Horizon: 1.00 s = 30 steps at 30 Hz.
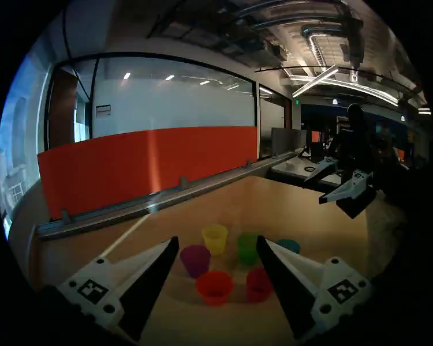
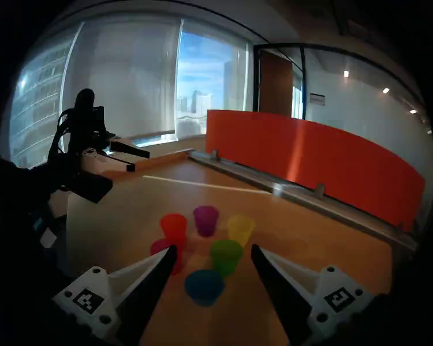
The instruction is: Pour water
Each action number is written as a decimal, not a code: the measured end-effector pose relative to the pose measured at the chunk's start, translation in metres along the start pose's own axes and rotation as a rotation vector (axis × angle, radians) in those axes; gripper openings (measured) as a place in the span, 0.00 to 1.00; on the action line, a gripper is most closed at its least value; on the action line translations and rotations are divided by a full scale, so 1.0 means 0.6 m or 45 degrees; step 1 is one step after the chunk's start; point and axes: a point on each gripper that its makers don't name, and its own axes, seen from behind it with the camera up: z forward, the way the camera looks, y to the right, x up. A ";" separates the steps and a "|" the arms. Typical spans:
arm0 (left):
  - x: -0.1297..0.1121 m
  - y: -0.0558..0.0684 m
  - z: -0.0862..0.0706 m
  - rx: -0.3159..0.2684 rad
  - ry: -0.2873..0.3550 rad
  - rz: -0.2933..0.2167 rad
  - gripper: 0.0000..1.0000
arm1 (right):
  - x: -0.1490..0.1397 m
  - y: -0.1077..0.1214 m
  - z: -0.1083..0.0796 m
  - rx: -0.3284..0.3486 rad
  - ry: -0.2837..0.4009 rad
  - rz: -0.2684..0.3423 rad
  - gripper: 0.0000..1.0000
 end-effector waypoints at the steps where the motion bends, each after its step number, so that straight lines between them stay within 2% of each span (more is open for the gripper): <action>1: -0.003 0.002 0.002 -0.008 -0.008 0.003 1.00 | -0.003 0.000 0.001 0.001 -0.005 0.001 1.00; 12: -0.045 0.027 0.023 -0.073 -0.081 0.044 1.00 | -0.049 0.004 0.019 0.003 -0.077 -0.009 1.00; 30: -0.097 0.026 0.058 -0.103 -0.136 0.027 1.00 | -0.141 -0.004 0.054 0.037 -0.188 0.017 1.00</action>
